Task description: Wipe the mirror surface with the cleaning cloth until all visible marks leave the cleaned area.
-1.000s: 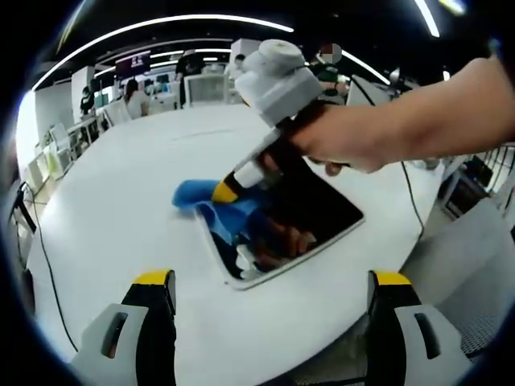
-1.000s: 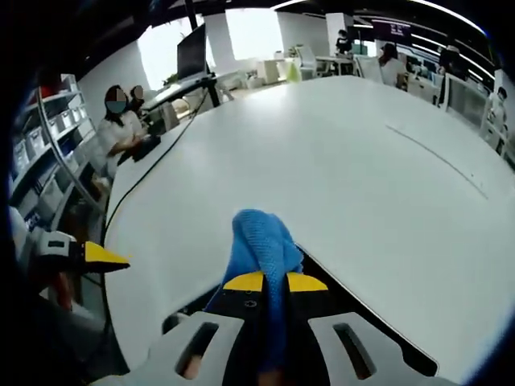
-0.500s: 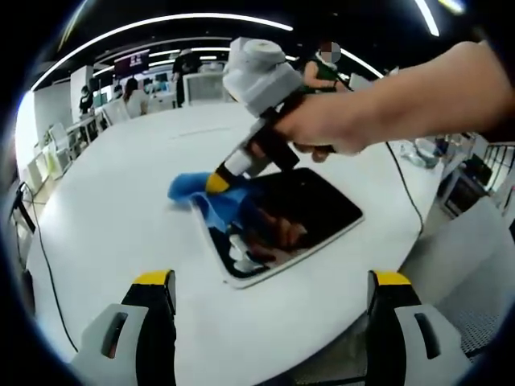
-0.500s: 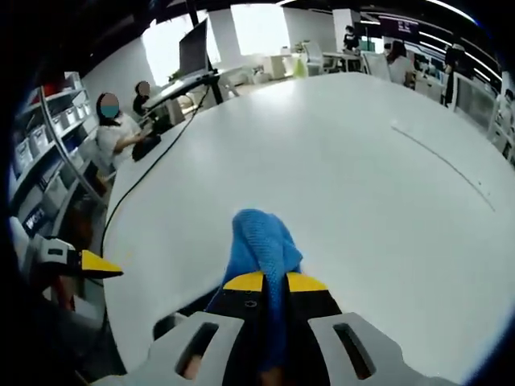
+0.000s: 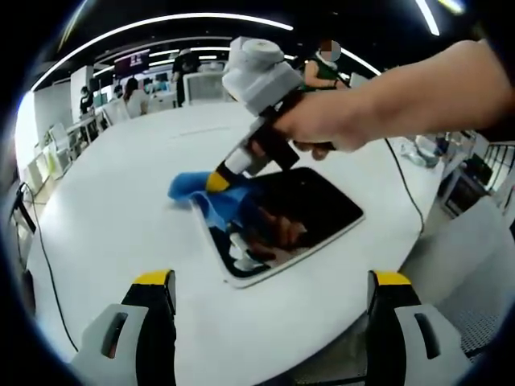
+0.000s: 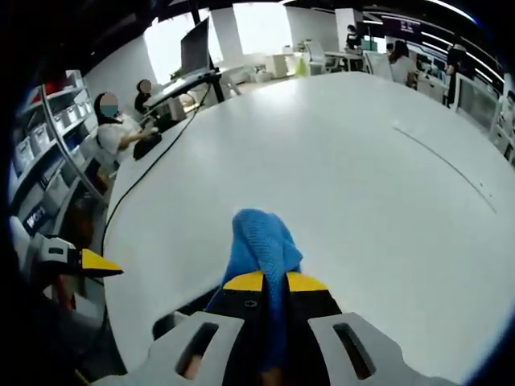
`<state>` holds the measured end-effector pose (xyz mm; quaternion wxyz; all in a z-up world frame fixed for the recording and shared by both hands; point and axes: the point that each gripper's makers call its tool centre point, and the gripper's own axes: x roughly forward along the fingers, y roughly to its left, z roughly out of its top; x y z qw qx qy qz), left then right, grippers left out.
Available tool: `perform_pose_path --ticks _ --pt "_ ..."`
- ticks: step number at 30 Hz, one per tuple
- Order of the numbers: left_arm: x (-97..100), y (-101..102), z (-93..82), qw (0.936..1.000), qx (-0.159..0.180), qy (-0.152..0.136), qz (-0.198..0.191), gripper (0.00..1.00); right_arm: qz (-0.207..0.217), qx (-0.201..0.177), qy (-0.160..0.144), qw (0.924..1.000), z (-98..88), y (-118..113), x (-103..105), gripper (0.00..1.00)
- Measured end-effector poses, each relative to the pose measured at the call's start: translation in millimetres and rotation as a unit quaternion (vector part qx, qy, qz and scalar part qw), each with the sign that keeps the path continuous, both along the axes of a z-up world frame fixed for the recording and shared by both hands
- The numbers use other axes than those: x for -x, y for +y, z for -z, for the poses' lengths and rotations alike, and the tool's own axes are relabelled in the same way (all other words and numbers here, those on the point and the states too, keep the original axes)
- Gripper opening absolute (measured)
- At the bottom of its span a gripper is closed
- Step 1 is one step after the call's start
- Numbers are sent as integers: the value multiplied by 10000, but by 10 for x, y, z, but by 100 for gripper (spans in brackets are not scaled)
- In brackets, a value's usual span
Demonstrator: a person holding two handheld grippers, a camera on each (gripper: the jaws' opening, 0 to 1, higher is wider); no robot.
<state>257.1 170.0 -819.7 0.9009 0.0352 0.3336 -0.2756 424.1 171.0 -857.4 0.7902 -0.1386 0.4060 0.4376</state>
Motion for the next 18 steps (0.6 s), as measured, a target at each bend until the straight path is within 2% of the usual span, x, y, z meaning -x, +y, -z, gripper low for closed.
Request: perform_pose_path --ticks 8,18 --pt "0 3 -3 10000 5 -4 -14 99 -83 13 -105 9999 -19 -3 31 3" --pt "-3 7 2 10000 16 10 -41 99 -36 59 -68 10000 -3 -101 -7 3"
